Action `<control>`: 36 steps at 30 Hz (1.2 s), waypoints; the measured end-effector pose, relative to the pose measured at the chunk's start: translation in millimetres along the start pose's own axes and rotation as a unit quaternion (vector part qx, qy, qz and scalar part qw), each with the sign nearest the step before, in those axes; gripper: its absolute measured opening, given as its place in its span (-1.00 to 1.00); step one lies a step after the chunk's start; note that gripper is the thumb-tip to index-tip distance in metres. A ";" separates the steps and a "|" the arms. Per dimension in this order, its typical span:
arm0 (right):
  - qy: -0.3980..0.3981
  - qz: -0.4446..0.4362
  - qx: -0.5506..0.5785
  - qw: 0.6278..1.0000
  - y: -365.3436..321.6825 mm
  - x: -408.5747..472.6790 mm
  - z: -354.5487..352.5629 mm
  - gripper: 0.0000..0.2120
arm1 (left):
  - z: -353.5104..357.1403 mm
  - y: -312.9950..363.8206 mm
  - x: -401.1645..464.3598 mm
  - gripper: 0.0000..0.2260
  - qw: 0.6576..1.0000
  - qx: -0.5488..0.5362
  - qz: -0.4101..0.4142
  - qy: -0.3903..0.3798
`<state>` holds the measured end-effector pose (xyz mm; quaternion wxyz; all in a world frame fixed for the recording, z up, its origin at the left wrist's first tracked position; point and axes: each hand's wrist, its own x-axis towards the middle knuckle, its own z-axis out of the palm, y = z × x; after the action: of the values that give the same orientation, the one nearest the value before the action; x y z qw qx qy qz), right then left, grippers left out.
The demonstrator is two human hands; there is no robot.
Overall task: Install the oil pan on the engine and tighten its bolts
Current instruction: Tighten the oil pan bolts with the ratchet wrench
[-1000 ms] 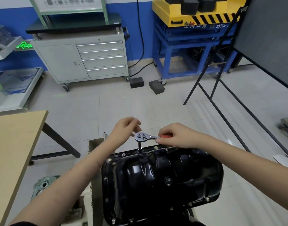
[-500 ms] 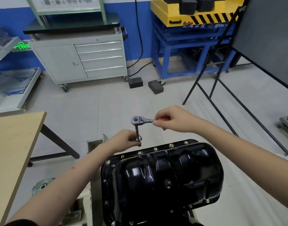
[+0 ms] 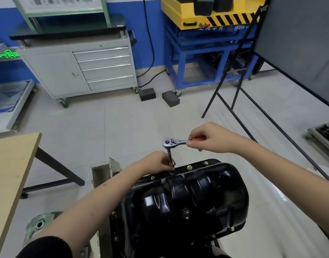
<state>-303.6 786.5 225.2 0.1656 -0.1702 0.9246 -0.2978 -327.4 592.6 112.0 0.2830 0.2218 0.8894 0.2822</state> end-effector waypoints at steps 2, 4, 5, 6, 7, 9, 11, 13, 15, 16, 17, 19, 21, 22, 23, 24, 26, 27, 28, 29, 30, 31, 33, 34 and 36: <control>0.000 0.006 0.004 1.000 2.4 -1.9 0.6 -0.81 | 1.2 -0.8 1.3 -0.79 1.000 0.010 -0.003 0.000; 0.000 0.005 0.010 1.000 4.5 -3.1 1.8 -0.81 | 2.2 -2.0 1.9 -0.80 1.000 0.016 -0.005 0.001; 0.000 0.005 0.012 1.000 5.5 -3.2 2.6 -0.80 | 2.5 -2.4 2.0 -0.81 1.000 0.021 -0.005 0.000; -0.002 0.005 0.013 1.000 6.3 -3.4 3.3 -0.79 | 2.6 -2.6 1.7 -0.81 1.000 0.025 -0.004 -0.001; -0.004 0.005 0.016 1.000 7.3 -3.3 4.1 -0.79 | 2.7 -2.6 1.5 -0.81 1.000 0.027 -0.003 -0.001; -0.009 0.002 0.023 1.000 9.8 -4.2 4.7 -0.79 | 3.1 -2.0 1.1 -0.79 1.000 0.026 -0.002 0.000; -0.025 -0.005 0.022 0.999 12.5 -6.3 3.1 -0.83 | 3.9 -1.0 0.8 -0.78 1.000 0.025 -0.002 0.001; -0.047 -0.011 0.002 0.999 15.2 -8.5 -0.2 -0.88 | 4.8 0.4 0.1 -0.80 1.000 0.030 0.000 0.002; -0.063 -0.018 -0.036 0.997 17.4 -8.9 -3.9 -0.91 | 5.8 1.8 -0.5 -0.83 1.000 0.030 0.003 0.003; -0.070 -0.021 -0.054 0.996 17.8 -8.5 -5.9 -0.90 | 6.6 2.1 -0.5 -0.85 1.000 0.027 0.003 0.004; -0.076 -0.023 -0.070 0.994 17.5 -7.3 -7.8 -0.88 | 7.4 2.4 -0.6 -0.85 1.000 0.026 0.002 0.003; -0.080 -0.032 -0.107 0.990 15.0 -4.1 -10.2 -0.82 | 8.6 2.8 -0.7 -0.84 1.000 0.027 -0.001 0.000; -0.073 -0.045 -0.149 0.985 9.7 -0.4 -9.0 -0.77 | 9.5 2.8 -0.8 -0.85 1.000 0.024 0.000 -0.003; -0.068 -0.053 -0.160 0.983 6.7 1.3 -6.9 -0.75 | 9.6 2.8 -1.0 -0.85 1.000 0.017 0.000 -0.004; -0.066 -0.060 -0.163 0.983 4.1 2.8 -3.9 -0.75 | 9.6 2.8 -0.9 -0.84 1.000 0.008 0.000 -0.004; -0.065 -0.065 -0.166 0.982 2.0 3.8 -0.3 -0.77 | 9.6 2.8 -0.5 -0.83 1.000 0.002 0.000 -0.003; -0.061 -0.068 -0.198 0.976 -2.2 5.2 5.7 -0.80 | 9.3 3.2 -1.0 -0.84 1.000 -0.004 0.003 0.002; -0.056 -0.068 -0.216 0.972 -3.6 5.5 7.5 -0.78 | 9.4 3.6 -1.5 -0.86 1.000 -0.004 0.004 0.005; -0.050 -0.070 -0.228 0.970 -4.6 5.5 8.9 -0.75 | 9.4 3.6 -1.9 -0.88 1.000 -0.001 0.005 0.007; -0.045 -0.075 -0.238 0.967 -5.3 5.5 10.0 -0.73 | 9.6 3.4 -2.3 -0.90 1.000 0.002 0.006 0.007; -0.038 -0.082 -0.253 0.963 -5.9 5.8 11.0 -0.72 | 9.3 3.2 -2.6 -0.91 1.000 0.007 0.007 0.004; -0.031 -0.087 -0.270 0.958 -6.4 6.2 11.7 -0.70 | 8.4 3.9 -3.1 -0.91 1.000 0.014 0.008 -0.001; -0.015 -0.088 -0.299 0.950 -7.5 7.3 13.6 -0.68 | 4.1 7.5 -3.0 -0.83 1.000 0.026 0.006 -0.002; -0.009 -0.089 -0.311 0.946 -8.6 7.8 14.5 -0.67 | 0.9 10.2 -2.7 -0.79 1.000 0.029 0.007 0.008; 0.007 -0.093 -0.334 0.938 -11.2 9.2 15.8 -0.64 | -3.8 17.0 -3.7 -0.73 0.997 0.061 0.024 0.032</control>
<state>-302.9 766.3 217.9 0.0646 -0.2991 0.9519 0.0128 -323.1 601.7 126.7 0.2338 0.2512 0.9078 0.2411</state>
